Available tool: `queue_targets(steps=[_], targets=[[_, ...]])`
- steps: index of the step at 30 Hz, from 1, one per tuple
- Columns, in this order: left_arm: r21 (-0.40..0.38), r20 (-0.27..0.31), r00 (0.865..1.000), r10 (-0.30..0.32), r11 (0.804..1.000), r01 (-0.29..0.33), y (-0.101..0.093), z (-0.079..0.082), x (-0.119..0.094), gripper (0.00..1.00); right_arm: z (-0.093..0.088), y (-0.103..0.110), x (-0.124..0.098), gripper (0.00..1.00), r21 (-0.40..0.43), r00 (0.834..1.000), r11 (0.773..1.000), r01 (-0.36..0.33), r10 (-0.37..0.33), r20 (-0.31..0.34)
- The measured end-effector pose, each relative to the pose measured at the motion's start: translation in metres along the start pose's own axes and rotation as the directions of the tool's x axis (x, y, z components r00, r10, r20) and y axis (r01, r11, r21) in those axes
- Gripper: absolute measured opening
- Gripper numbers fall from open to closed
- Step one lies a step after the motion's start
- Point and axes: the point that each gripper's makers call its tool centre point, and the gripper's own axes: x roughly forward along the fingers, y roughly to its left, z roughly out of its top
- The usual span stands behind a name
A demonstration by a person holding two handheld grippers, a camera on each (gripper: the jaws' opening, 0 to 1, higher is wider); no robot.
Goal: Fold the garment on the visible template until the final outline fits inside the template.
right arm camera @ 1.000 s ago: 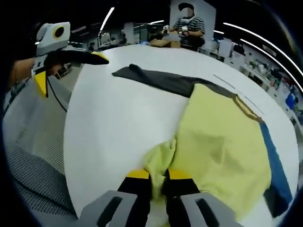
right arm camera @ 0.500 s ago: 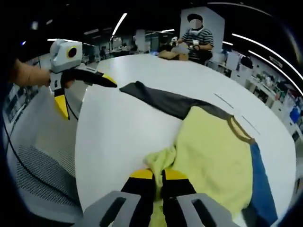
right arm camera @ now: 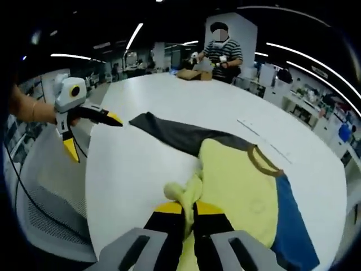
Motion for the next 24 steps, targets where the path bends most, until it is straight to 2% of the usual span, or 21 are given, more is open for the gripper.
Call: queue_targets(steps=[9,24], targets=[[-0.006,-0.004,1.000,0.003,1.000,-0.003,0.002,0.000,0.001,0.78,-0.008,-0.037,-0.006,0.01,0.054,0.998,0.996,0.065,-0.065,-0.005],[-0.031,-0.017,1.000,0.013,0.999,-0.014,0.008,-0.002,0.003,0.71,-0.043,-0.088,0.006,0.00,0.055,0.983,0.986,0.160,-0.154,-0.094]])
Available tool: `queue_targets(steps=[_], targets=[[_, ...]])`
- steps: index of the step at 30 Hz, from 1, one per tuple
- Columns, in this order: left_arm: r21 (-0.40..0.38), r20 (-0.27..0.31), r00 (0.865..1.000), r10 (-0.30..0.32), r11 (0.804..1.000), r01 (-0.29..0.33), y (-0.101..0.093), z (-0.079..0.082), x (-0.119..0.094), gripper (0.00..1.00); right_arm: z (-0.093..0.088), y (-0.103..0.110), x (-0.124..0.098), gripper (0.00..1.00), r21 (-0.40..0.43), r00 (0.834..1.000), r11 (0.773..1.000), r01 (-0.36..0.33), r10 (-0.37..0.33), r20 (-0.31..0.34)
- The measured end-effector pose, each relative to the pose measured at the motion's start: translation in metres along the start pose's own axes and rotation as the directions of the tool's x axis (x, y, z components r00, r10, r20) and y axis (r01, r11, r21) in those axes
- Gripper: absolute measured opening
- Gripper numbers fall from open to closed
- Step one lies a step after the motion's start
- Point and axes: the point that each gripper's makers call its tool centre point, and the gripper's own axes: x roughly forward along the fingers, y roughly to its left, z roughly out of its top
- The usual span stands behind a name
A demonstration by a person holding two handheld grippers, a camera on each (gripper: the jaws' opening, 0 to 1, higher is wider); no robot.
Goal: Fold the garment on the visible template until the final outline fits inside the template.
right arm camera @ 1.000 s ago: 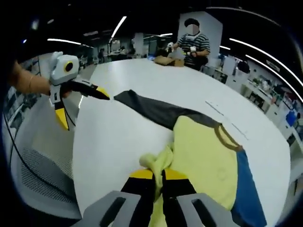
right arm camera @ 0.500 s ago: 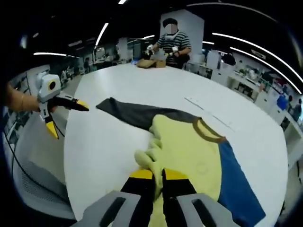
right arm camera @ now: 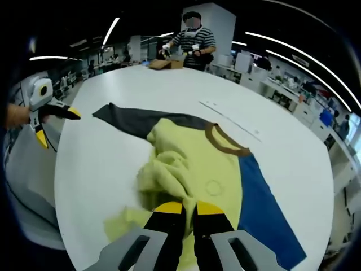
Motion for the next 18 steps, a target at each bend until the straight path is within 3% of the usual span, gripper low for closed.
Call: queue_targets(steps=[10,18], targets=[[-0.012,-0.015,1.000,-0.004,1.000,0.004,0.007,-0.005,0.005,0.66,-0.019,-0.015,0.020,0.00,0.023,0.999,1.000,0.016,-0.015,-0.047],[-0.028,-0.029,1.000,0.001,1.000,-0.002,0.010,-0.008,0.008,0.63,-0.038,-0.019,0.031,0.01,0.115,0.998,0.993,0.019,-0.011,-0.069]])
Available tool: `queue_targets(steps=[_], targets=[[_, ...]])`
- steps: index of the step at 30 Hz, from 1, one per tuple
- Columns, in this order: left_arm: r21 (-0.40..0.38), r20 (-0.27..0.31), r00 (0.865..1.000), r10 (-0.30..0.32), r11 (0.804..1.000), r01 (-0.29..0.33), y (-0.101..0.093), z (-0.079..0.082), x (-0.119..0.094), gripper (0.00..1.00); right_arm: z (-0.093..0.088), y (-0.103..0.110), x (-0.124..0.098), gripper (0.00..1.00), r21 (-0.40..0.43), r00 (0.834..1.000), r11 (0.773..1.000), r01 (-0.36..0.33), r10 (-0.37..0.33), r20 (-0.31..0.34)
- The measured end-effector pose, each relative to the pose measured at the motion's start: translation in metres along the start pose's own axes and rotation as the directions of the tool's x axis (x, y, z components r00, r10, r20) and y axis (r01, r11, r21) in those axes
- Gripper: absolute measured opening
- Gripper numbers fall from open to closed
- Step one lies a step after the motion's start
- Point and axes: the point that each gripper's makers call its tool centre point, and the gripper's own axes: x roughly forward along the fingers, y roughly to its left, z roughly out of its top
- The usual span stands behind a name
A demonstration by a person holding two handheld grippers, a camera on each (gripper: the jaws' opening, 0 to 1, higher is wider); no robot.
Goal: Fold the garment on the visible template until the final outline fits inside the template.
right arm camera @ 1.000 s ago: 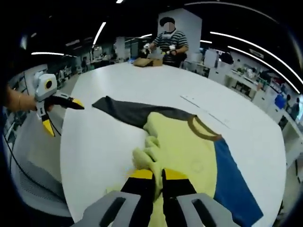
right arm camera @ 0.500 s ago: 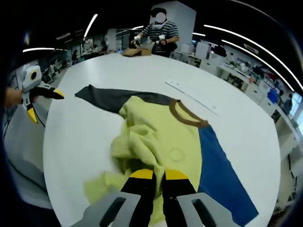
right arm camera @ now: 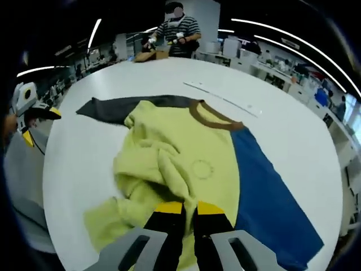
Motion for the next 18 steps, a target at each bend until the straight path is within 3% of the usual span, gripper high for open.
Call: queue_targets(steps=[9,18], targets=[[-0.022,-0.010,1.000,-0.001,1.000,0.001,0.002,0.001,0.003,0.60,-0.005,0.001,0.001,0.04,0.061,1.000,0.998,0.004,-0.004,0.003],[-0.067,0.000,1.000,-0.020,0.998,0.020,0.003,0.008,0.010,0.59,-0.001,0.005,-0.022,0.34,0.192,0.999,0.981,0.029,-0.036,0.031]])
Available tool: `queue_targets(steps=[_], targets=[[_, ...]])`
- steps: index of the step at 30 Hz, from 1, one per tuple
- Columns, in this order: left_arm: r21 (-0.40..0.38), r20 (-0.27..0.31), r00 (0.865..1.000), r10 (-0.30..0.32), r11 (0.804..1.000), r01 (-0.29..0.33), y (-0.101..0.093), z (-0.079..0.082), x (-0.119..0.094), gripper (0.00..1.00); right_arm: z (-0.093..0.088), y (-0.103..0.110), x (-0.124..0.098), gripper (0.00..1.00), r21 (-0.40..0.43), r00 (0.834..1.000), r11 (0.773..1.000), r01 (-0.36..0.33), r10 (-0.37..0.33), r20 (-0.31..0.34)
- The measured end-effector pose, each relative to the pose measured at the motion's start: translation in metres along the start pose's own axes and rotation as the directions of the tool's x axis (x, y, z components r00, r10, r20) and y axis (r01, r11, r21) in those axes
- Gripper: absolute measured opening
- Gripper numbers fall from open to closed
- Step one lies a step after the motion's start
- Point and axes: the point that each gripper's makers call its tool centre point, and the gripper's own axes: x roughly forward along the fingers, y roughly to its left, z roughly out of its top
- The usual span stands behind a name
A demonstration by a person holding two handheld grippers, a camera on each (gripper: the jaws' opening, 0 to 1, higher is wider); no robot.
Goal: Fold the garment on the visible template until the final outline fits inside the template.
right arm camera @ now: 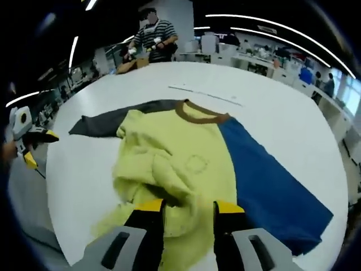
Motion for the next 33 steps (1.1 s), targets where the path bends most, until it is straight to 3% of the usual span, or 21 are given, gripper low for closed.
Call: queue_targets(steps=[5,12,22,33], targets=[[-0.042,0.023,0.999,-0.026,0.999,0.027,-0.002,0.011,0.010,0.58,-0.001,0.014,-0.012,0.46,0.025,1.000,0.999,-0.021,0.021,0.005],[-0.055,0.039,0.998,-0.054,0.997,0.056,-0.005,0.024,0.028,0.54,-0.004,0.044,-0.026,0.53,0.026,0.998,0.997,-0.068,0.068,0.005],[-0.092,0.050,0.996,-0.074,0.993,0.079,-0.005,0.037,0.057,0.46,-0.018,0.074,-0.039,0.52,0.029,0.995,0.994,-0.102,0.102,-0.007],[-0.097,0.034,0.996,-0.081,0.992,0.084,-0.006,0.038,0.088,0.39,-0.035,0.110,-0.041,0.46,0.055,0.989,0.988,-0.146,0.147,-0.008]])
